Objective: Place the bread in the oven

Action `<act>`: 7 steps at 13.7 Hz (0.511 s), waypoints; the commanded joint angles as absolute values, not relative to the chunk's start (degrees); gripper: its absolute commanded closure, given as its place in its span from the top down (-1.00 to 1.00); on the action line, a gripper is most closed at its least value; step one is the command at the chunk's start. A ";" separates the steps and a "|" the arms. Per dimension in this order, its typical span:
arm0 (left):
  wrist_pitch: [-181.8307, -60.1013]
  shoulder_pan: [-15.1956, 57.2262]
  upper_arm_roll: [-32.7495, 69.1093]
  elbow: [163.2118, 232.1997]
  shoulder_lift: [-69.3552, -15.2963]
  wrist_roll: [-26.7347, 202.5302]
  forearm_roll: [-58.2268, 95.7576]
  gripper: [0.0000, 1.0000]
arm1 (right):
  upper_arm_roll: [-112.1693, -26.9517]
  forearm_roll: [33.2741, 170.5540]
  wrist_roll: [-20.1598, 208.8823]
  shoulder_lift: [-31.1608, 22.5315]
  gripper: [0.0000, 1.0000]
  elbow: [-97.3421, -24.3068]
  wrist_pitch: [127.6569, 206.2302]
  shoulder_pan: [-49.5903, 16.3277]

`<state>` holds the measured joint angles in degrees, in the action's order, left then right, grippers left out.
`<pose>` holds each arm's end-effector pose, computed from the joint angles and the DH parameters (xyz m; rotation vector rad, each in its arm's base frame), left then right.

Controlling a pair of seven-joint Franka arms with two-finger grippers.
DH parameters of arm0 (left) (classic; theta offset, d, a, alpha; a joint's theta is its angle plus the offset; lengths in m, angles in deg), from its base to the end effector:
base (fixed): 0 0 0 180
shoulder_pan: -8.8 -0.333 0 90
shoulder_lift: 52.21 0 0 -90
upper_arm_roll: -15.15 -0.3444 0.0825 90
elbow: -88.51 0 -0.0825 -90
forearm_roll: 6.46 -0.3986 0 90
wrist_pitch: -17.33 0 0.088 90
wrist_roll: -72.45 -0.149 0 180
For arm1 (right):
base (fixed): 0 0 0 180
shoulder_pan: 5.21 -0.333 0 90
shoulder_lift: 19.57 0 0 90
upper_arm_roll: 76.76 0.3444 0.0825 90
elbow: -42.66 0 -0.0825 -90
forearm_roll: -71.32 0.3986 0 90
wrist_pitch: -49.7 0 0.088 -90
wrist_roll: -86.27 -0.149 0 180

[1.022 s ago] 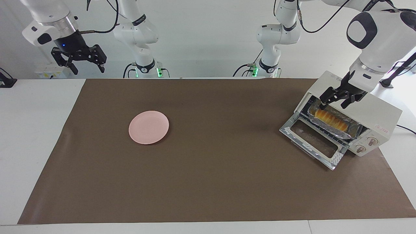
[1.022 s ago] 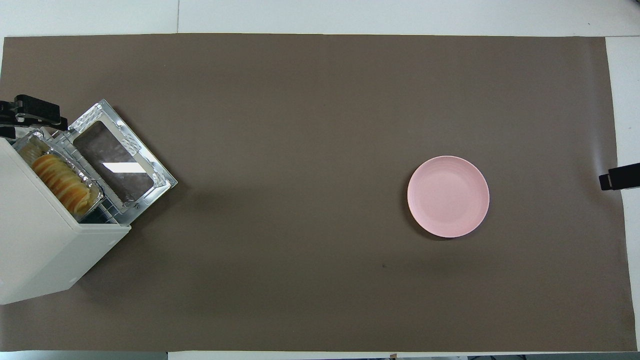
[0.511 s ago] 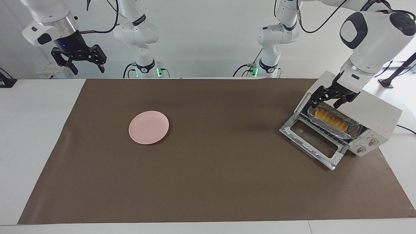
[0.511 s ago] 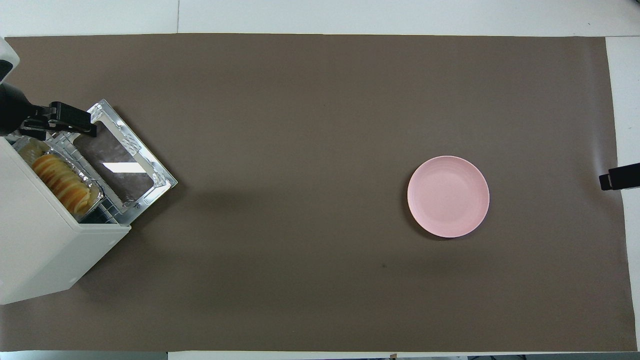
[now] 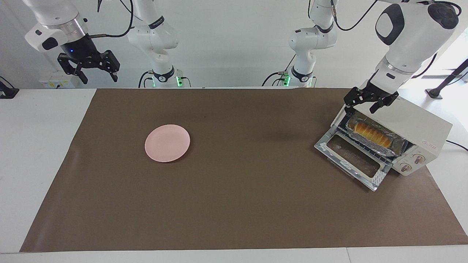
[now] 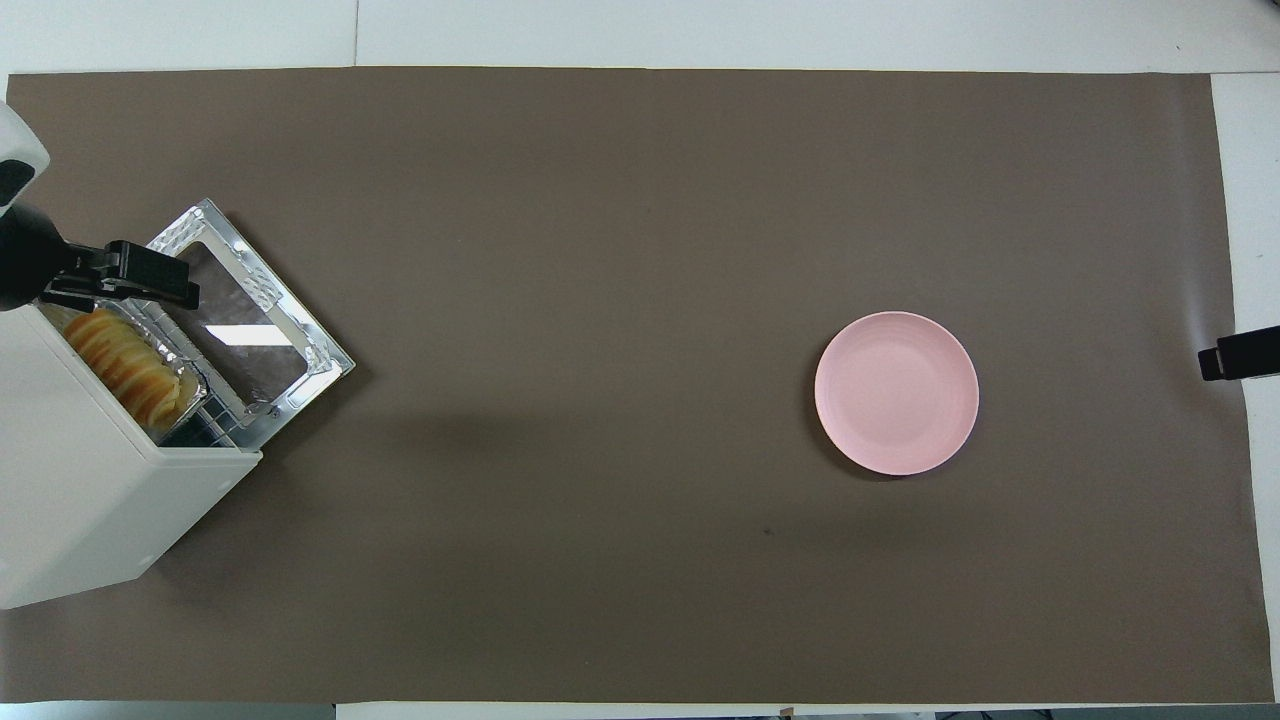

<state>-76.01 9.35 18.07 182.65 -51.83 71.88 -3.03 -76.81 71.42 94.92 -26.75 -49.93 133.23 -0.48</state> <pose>0.5720 -0.0432 0.5772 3.0802 -0.1023 -0.0341 0.5108 -0.0425 0.6473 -3.1337 -0.1061 0.0508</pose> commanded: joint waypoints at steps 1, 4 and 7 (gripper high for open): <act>-74.53 14.59 12.09 185.37 -55.55 71.93 -4.96 1.00 | -76.50 71.59 95.85 -27.74 1.00 -50.94 133.02 0.07; -71.71 14.78 12.25 183.08 -55.64 71.58 -7.69 1.00 | -76.50 71.59 95.85 -27.74 1.00 -50.94 133.02 0.07; -69.95 14.95 12.16 182.99 -56.34 71.58 -7.69 1.00 | -76.50 71.68 95.85 -27.74 1.00 -50.94 133.02 0.07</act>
<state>-71.80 13.70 13.12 183.17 -55.55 71.85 -6.39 -76.81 71.42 94.92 -26.75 -49.93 133.23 -0.48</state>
